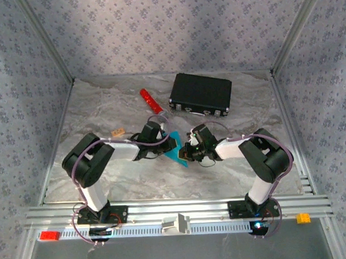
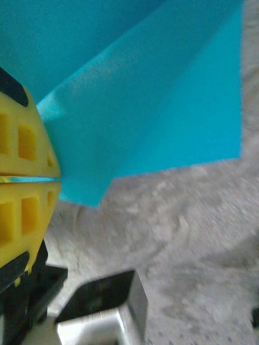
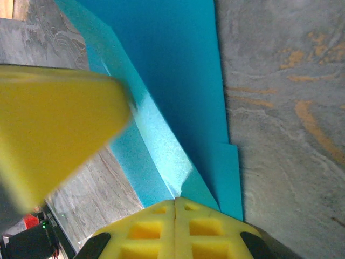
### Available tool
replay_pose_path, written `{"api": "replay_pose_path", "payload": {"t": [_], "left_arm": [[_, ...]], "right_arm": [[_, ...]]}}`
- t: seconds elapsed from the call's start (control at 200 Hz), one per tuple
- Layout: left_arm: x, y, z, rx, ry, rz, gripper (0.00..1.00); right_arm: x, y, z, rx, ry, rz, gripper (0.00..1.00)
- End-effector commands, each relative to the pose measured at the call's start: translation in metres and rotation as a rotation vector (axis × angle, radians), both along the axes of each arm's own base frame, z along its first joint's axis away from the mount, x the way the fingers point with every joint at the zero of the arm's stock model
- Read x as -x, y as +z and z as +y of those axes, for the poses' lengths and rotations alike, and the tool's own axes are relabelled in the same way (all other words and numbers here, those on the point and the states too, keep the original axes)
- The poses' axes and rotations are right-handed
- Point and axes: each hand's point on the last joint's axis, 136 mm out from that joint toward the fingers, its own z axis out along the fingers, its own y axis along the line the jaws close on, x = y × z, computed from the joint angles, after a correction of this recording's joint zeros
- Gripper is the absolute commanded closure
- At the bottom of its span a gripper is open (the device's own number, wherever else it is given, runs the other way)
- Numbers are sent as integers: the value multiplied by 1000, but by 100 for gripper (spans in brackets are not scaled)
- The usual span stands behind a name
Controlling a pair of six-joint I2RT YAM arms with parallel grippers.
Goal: Fold a paper plane with a square sheet of paper (pick it up from the middle)
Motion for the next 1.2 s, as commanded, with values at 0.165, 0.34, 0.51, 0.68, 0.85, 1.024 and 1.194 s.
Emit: {"api": "replay_pose_path", "payload": {"t": [0.165, 0.34, 0.51, 0.68, 0.85, 1.024, 1.194], "left_arm": [[-14, -30, 14, -93, 85, 64, 91], [-25, -32, 25, -146, 117, 69, 91], [-40, -26, 30, -133, 121, 55, 91], [-53, -22, 37, -132, 127, 49, 90], [-66, -23, 54, -139, 163, 52, 90], [-81, -19, 66, -152, 184, 45, 90], [-85, -14, 69, -156, 184, 40, 90]], "right_arm": [[37, -52, -40, 187, -30, 180, 100], [43, -56, -45, 206, -29, 190, 100], [45, -58, -48, 212, -27, 195, 100], [45, -58, -48, 211, -26, 192, 100], [46, -58, -48, 208, -23, 196, 100], [48, -58, -47, 201, -13, 203, 100], [54, -58, -49, 196, 6, 212, 100]]}}
